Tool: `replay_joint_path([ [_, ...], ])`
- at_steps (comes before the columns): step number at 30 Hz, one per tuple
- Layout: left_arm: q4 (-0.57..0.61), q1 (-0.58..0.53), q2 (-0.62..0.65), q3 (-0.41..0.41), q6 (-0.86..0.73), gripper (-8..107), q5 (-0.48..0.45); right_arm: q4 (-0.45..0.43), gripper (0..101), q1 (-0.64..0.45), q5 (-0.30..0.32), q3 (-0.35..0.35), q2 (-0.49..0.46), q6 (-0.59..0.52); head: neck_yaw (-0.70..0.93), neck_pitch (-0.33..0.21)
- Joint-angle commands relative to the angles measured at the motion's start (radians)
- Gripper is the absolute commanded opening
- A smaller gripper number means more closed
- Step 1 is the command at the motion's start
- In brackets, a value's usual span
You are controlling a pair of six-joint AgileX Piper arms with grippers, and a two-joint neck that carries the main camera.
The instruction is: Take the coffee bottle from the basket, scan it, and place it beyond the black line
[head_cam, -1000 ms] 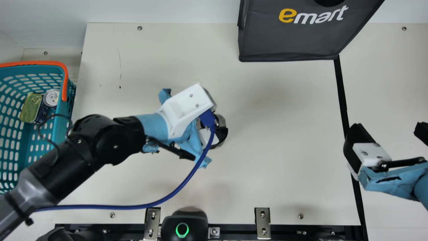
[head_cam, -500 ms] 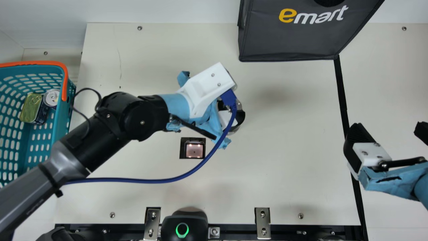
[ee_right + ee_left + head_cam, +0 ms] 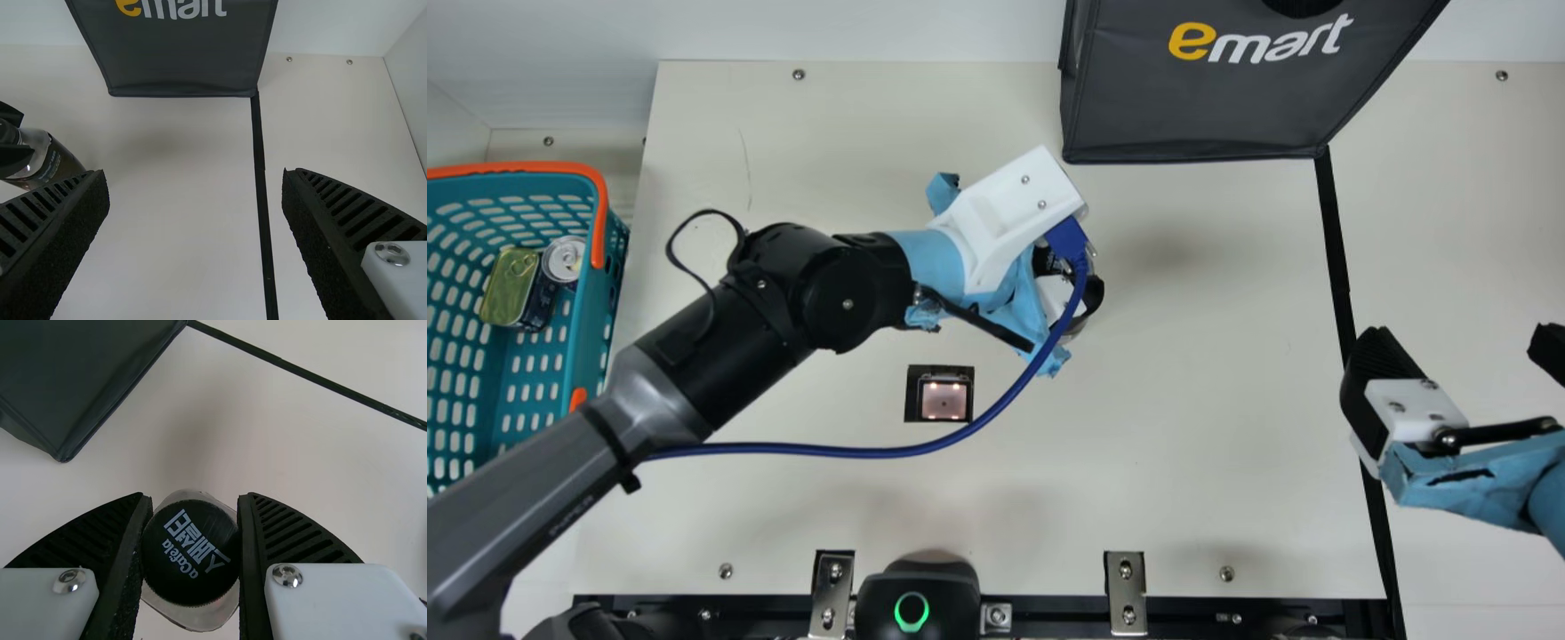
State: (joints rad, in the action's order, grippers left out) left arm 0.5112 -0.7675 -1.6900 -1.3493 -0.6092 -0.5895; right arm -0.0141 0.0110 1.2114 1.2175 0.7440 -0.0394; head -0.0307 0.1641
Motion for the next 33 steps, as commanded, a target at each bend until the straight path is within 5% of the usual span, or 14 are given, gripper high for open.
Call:
replay_joint_path([
  [1, -0.001, -0.001, -0.002, 0.003, 0.003, 10, 0.004, 0.000, 91, 0.000, 0.000, 0.000, 0.000, 0.000, 0.003, -0.026],
  [33, -0.052, -0.027, -0.063, 0.013, 0.053, 10, 0.080, 0.000, 91, 0.000, 0.000, 0.000, 0.000, 0.000, 0.003, -0.026],
])
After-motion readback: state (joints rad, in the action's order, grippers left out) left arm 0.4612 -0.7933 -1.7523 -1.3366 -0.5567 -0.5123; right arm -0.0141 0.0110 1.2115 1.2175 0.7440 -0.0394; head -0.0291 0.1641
